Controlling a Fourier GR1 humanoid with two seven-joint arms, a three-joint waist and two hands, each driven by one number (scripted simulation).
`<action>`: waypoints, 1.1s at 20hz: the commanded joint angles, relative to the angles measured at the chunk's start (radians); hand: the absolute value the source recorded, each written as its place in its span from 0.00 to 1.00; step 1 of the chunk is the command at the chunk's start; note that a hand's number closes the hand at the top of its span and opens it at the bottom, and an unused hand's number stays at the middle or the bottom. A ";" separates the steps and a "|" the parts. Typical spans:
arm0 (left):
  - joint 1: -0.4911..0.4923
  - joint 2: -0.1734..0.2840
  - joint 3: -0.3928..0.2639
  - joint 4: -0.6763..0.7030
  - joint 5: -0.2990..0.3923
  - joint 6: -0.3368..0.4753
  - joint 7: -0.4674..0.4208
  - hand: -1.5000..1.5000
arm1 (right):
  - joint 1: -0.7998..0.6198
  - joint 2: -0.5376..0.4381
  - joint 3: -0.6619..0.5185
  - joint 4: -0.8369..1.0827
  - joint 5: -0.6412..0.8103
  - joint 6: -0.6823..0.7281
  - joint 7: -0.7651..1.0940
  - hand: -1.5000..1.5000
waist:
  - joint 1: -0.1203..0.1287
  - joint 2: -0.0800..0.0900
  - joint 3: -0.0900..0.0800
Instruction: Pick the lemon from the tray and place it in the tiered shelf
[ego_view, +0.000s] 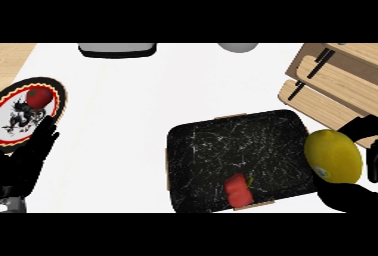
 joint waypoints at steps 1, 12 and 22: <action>0.011 0.000 -0.003 -0.001 -0.012 0.000 0.003 0.50 | -0.032 0.032 -0.075 -0.227 -0.115 0.073 0.114 1.00 | -0.005 -0.002 0.000; 0.020 -0.002 0.020 0.006 -0.001 -0.019 -0.025 0.50 | -0.571 -0.073 -0.314 -0.077 -0.110 0.259 0.228 1.00 | 0.004 -0.004 -0.001; 0.020 -0.018 0.009 -0.002 -0.023 -0.007 -0.008 0.50 | -0.749 -0.286 -0.460 0.099 -0.089 0.470 0.159 1.00 | 0.001 -0.004 -0.001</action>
